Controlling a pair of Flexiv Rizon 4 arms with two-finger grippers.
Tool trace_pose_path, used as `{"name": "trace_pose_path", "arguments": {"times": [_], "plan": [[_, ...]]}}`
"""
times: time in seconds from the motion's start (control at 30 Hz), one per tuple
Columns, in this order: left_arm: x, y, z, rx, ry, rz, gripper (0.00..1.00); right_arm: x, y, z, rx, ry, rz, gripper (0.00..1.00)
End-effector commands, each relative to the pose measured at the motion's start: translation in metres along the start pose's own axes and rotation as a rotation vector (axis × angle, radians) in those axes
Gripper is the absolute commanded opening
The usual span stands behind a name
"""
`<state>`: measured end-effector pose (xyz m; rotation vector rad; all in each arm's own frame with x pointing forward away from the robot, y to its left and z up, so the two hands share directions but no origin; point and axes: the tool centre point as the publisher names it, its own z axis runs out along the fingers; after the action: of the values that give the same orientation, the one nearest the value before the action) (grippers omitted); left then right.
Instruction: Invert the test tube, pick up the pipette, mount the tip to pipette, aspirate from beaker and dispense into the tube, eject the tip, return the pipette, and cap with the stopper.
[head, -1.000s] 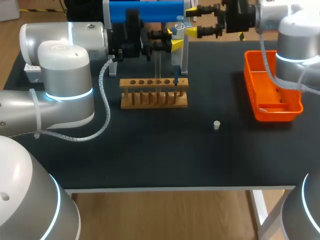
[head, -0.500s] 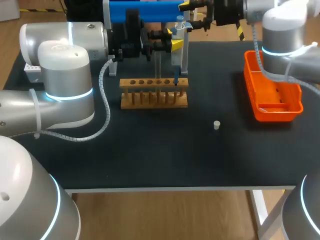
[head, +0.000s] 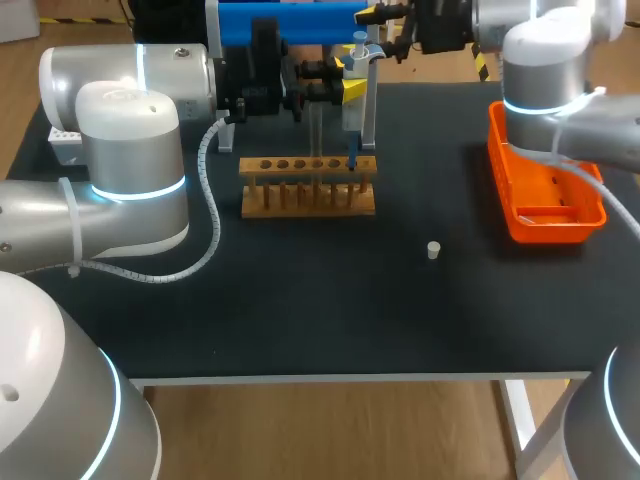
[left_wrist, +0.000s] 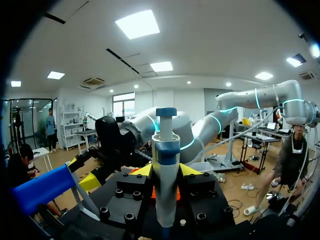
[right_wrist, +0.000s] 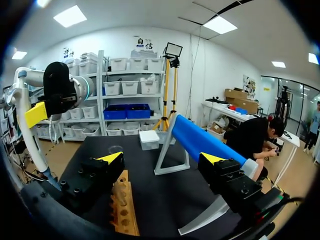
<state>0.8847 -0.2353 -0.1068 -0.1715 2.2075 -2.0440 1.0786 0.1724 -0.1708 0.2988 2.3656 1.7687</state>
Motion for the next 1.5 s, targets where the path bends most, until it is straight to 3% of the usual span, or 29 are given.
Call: {"name": "trace_pose_path", "arguments": {"times": [0.03,1.5], "plan": [[0.0001,0.0004,0.0001,0.003,-0.001,0.001,0.0,-0.0076,-0.0018,0.0097,0.004,-0.006,0.0,1.0],[0.0001,0.0004,0.0001,0.003,-0.001,0.001,0.0,0.0007,-0.0031,0.0153,0.017,-0.017,-0.015,1.0]]}}
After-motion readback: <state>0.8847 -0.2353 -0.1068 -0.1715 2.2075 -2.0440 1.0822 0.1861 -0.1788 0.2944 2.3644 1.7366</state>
